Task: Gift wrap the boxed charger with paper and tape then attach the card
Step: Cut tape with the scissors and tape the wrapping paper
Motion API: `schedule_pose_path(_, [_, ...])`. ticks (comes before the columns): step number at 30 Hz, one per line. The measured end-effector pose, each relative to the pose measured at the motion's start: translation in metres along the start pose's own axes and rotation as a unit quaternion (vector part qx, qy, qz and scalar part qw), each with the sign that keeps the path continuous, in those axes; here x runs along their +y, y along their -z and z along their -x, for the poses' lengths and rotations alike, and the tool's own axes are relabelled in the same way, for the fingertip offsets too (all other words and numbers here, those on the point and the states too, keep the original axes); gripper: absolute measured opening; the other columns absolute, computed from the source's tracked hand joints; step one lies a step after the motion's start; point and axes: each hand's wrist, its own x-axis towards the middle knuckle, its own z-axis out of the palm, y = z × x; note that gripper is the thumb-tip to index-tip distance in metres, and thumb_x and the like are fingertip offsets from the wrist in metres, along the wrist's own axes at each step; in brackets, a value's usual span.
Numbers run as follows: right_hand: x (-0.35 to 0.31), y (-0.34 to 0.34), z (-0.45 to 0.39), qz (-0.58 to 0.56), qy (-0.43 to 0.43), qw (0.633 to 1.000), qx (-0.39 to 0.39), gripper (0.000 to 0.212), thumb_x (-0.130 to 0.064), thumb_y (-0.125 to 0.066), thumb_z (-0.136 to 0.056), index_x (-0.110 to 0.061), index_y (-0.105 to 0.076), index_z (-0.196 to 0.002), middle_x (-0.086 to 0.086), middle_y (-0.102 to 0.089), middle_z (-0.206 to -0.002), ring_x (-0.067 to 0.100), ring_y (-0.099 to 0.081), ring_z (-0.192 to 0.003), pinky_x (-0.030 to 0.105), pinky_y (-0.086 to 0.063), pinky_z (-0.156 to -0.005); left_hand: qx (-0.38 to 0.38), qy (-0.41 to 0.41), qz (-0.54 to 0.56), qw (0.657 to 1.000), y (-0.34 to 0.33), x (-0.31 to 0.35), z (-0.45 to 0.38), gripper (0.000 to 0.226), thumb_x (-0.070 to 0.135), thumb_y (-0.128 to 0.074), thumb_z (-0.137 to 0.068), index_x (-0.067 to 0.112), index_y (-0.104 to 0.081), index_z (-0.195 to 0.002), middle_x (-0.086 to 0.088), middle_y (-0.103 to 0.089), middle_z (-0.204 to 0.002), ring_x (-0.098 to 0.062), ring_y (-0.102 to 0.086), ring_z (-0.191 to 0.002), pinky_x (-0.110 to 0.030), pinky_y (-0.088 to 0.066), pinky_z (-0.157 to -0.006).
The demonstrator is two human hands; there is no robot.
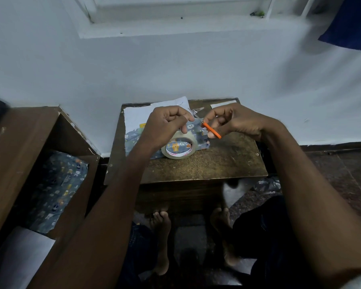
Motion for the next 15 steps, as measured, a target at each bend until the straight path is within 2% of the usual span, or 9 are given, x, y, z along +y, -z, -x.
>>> schedule_pose_path(3, [-0.0005,-0.0005,0.0004,0.005,0.0,1.0,0.003,0.034,0.001,-0.085,-0.079,-0.01,-0.077,-0.11,0.028,-0.075,-0.101,0.029,-0.071,-0.092,0.047,-0.055,-0.091,0.001,-0.003,0.004,1.0,-0.0009,0.0003,-0.0001,0.018,0.007,-0.063,-0.101,0.005,-0.081,-0.098,-0.011,-0.07,-0.067,-0.021,-0.066,-0.069,-0.044,-0.061,-0.088])
schedule_pose_path(11, [0.0003,-0.0026,-0.0026,0.006,0.016,1.0,0.007,0.032,0.004,-0.083,-0.081,-0.011,-0.077,-0.108,0.022,-0.077,-0.094,0.026,-0.072,-0.087,0.046,-0.056,-0.089,-0.004,0.003,0.001,1.0,-0.0023,0.002,0.0008,0.018,0.006,-0.062,-0.102,0.004,-0.08,-0.101,-0.01,-0.071,-0.068,-0.02,-0.066,-0.07,-0.044,-0.061,-0.088])
schedule_pose_path(15, [0.0002,-0.002,-0.0029,0.015,0.027,0.999,0.01,0.031,0.006,-0.082,-0.081,-0.008,-0.076,-0.108,0.02,-0.078,-0.091,0.022,-0.075,-0.083,0.04,-0.059,-0.086,-0.002,0.007,-0.001,1.0,-0.0018,0.002,0.0014,0.018,0.009,-0.063,-0.101,0.006,-0.081,-0.099,-0.009,-0.071,-0.068,-0.02,-0.067,-0.069,-0.047,-0.061,-0.09])
